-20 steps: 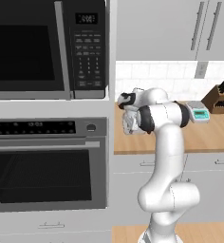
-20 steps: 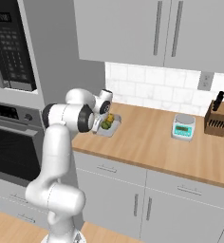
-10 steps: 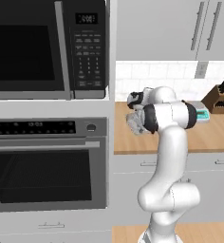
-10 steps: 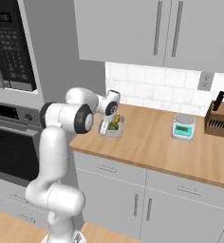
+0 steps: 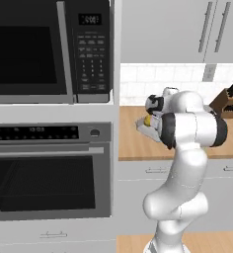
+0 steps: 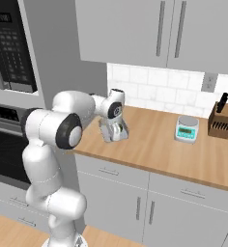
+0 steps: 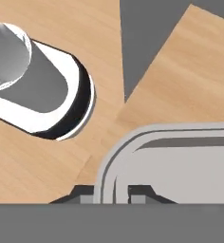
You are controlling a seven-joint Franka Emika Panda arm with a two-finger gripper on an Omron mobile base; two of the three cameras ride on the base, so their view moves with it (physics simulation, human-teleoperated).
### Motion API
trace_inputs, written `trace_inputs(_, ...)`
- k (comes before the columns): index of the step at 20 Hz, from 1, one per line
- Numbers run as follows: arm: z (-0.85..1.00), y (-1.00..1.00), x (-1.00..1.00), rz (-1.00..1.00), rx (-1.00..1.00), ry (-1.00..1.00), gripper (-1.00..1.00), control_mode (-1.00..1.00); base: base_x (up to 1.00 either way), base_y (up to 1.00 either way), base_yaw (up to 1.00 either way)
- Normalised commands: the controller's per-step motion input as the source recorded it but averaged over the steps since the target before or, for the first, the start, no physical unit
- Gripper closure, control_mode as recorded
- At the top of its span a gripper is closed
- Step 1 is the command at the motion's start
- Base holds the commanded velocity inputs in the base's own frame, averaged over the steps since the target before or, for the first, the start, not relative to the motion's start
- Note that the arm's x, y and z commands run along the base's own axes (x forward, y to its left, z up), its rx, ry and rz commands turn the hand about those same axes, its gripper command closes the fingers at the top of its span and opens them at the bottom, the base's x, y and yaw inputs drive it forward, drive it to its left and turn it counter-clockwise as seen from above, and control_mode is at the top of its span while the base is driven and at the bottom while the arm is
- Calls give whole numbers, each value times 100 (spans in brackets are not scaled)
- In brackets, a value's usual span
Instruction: Take the meat container that has the fish and place it on the second highest rack of the freezer. Then take the vegetable container that has the squash and lime and place it on the highest rack of the freezer.
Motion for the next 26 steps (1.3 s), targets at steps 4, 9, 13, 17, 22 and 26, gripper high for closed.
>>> trace_inputs(4, 63, -20, -100, 33, 0, -20, 100, -100, 0, 0, 0)
trace_inputs(9, 83, -30, -98, 37, 0, -21, 100, -100, 0, 0, 0)
trace_inputs(13, 97, -11, -89, 40, 0, -19, 100, -100, 0, 0, 0)
trace_inputs(17, 100, -7, -80, 35, -2, -18, 100, -100, 0, 0, 0)
trace_inputs(22, 100, -1, -69, 28, -2, -18, 100, -100, 0, 0, 0)
trace_inputs(26, 100, 1, -32, 18, 0, -12, 100, -100, 0, 0, 0)
